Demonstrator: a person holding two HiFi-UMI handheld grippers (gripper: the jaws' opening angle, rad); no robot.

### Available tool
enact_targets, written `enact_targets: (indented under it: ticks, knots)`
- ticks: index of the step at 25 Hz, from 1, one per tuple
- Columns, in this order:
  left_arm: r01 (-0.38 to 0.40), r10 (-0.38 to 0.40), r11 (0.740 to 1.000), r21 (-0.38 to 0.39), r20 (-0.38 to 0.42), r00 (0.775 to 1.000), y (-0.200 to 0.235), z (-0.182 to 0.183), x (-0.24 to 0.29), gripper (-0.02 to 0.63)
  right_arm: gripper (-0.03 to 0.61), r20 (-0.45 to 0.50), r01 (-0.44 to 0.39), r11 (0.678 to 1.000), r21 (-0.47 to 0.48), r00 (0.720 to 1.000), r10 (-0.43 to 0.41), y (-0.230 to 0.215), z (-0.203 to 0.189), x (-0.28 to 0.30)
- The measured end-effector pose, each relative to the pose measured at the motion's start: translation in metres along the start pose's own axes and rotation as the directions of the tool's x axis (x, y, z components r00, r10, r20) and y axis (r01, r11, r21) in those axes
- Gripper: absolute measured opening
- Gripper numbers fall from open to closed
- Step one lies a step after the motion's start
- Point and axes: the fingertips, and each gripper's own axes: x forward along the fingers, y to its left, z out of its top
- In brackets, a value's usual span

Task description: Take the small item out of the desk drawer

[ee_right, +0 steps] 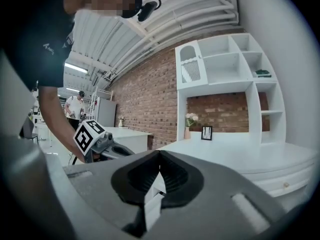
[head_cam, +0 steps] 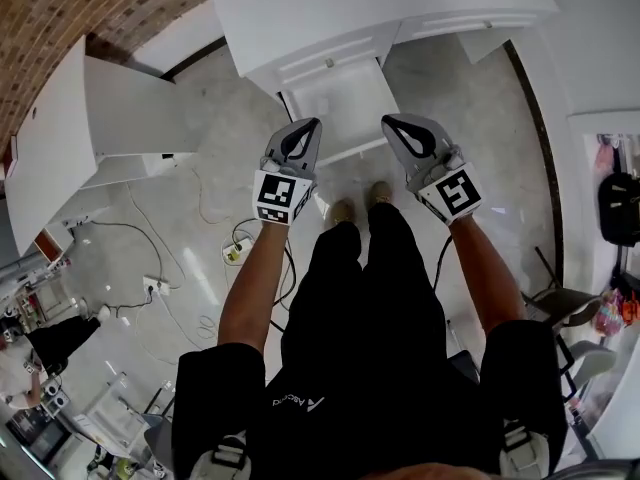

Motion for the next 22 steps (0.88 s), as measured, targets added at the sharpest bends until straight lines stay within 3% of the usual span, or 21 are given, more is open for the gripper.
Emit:
enact_targets:
  ticks: [8, 14, 18, 22]
  knots:
    - [-0.099, 0.088, 0.991, -0.087, -0.116, 0.989, 0.035, -0.060, 0.064, -0.002, 0.002, -0.028, -0.109, 0.994, 0.006, 0.994, 0.109, -0.052, -0.061, 0.038]
    - [-0.189, 0.152, 0.967, -0.174, -0.205, 0.967, 0.059, -0.110, 0.099, 0.000, 0.002, -0.054, -0.164, 0.986, 0.018, 0.985, 0.164, -0.073, -0.095, 0.061]
    - [-0.217, 0.152, 0.956, -0.196, -0.300, 0.942, 0.073, -0.154, 0.123, 0.000, 0.002, -0.070, -0.174, 0.984, 0.024, 0.982, 0.176, -0.078, -0.117, 0.076]
    - [-0.258, 0.162, 0.948, -0.186, -0.415, 0.895, 0.093, -0.202, 0.140, 0.002, 0.002, -0.088, -0.169, 0.984, 0.051, 0.981, 0.173, -0.082, -0.141, 0.089]
